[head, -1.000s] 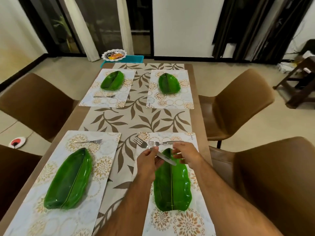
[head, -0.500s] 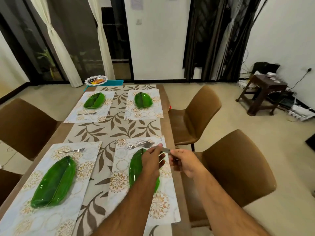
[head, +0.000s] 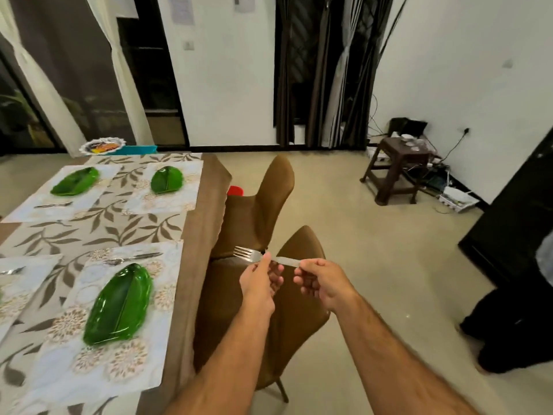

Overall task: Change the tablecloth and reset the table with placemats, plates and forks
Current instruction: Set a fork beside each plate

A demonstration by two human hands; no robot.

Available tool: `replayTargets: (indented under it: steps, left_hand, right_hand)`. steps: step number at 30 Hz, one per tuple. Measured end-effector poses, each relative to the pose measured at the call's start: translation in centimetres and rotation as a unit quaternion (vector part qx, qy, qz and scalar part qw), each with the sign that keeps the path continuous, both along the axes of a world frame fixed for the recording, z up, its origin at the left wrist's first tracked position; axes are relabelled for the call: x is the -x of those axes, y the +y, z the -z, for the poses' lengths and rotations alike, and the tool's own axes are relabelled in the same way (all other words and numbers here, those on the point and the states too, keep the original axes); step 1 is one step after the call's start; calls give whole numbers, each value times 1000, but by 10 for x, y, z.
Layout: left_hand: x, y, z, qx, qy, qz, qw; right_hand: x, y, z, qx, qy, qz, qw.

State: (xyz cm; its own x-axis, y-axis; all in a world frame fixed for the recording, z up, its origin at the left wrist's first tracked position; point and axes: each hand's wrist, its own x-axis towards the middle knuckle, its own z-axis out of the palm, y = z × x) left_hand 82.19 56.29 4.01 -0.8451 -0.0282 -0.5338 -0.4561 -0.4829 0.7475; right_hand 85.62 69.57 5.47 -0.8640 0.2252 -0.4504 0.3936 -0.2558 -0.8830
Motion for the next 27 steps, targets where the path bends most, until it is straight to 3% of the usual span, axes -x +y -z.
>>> replayTargets:
  steps: [9,16,22,27]
  left_hand:
    - [76,94,0,12,19,-50,998]
    - [194,135,7,38,-4,-142,989]
    - [298,162,-12,49,11,-205,978]
    - [377,185,-27,98,25,-283,954]
  right_hand:
    - [85,92,6,21,-4,-22,1000]
    - [211,139,12,-94,9,-165,982]
    - [340,174,-3,-77,13,-238,968]
    - [438,196,-16,-89,5,-379,921]
